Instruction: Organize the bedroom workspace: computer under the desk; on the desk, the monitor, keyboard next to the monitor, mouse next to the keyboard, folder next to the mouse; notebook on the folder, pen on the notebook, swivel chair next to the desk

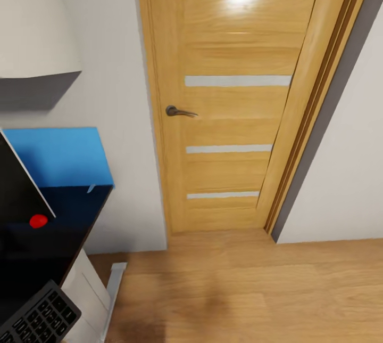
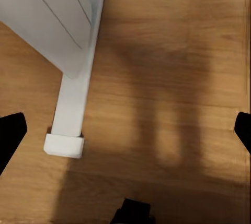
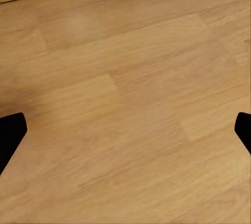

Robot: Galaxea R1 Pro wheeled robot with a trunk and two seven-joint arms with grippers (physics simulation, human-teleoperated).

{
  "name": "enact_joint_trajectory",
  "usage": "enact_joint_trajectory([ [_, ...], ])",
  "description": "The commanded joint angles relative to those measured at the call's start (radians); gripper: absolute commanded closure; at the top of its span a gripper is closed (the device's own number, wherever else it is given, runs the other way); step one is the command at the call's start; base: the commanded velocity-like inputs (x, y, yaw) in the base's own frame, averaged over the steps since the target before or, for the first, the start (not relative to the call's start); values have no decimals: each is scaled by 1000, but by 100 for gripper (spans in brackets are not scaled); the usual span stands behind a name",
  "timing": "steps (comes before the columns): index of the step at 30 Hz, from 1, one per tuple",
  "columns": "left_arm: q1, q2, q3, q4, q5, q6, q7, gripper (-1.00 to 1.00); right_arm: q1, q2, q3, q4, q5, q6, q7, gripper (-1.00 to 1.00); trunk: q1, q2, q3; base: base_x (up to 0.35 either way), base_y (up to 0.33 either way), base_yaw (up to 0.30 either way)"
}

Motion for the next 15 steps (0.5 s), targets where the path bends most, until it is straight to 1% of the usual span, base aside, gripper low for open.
enact_joint_trajectory([
  [1,-1,-2,-8,2,2,-2,9,-100,0,-1,9,0,0,-1,-10,-100,0,0,-1,0,-266,281],
  [4,-1,-6,-7,5,2,-1,8,-100,0,0,10,1,1,-2,-10,-100,0,0,-1,0,-286,281],
  [10,-1,-3,-7,13,2,0,8,-100,0,1,11,0,1,-2,-9,-100,0,0,-1,0,-300,281],
  [15,-1,-1,-7,16,2,-8,9,-100,0,1,12,0,2,-37,-7,-100,0,0,-1,0,-303,281],
])
